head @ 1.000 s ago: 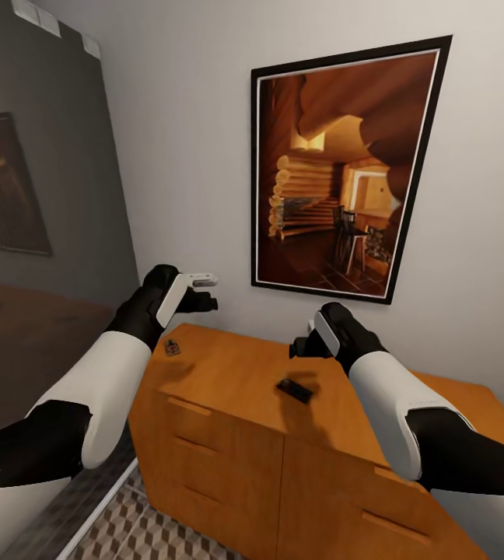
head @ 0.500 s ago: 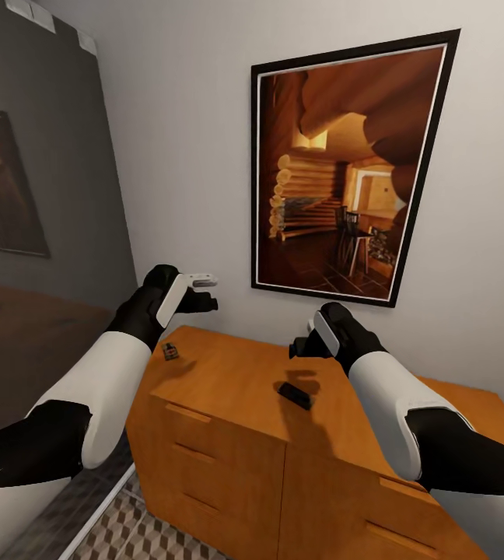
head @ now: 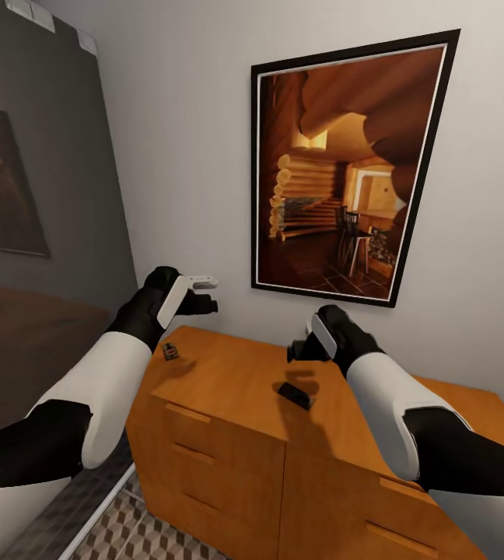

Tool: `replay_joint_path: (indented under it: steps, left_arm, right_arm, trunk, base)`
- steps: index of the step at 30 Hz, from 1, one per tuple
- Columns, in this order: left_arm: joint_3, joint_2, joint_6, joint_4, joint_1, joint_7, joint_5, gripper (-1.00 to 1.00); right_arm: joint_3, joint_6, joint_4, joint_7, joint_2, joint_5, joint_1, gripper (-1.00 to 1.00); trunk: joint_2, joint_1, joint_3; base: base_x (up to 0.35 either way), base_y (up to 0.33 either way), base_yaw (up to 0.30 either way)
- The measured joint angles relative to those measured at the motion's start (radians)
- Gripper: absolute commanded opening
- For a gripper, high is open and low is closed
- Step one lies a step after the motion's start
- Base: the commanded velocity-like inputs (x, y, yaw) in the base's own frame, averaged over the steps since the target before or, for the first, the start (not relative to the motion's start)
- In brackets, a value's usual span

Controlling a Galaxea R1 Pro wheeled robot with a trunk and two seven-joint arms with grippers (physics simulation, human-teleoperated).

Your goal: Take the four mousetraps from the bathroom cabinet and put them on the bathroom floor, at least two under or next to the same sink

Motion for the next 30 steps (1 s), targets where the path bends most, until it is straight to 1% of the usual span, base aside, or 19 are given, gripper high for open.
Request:
replay_joint_path:
  steps: [9,14,30]
  left_arm:
    - [0.000,0.000,0.000,0.018,0.000,0.000,-0.001,1.00]
    - [0.000,0.000,0.000,0.020,0.000,0.000,-0.001,1.00]
    - [0.001,0.000,0.000,0.022,0.000,0.002,-0.001,1.00]
  right_arm:
    - [-0.001,0.000,0.070,0.002,0.001,-0.003,0.000,1.00]
    - [-0.001,0.000,0.091,0.003,0.001,-0.004,0.000,1.00]
    - [0.001,0.000,0.104,0.004,0.001,-0.002,0.000,1.00]
  trunk:
    - [0.000,0.000,0.000]
    - [0.000,0.000,0.000]
    - [0.000,0.000,0.000]
  base:
    - [0.000,0.000,0.000]
    - [0.000,0.000,0.000]
    - [0.002,0.000,0.000]
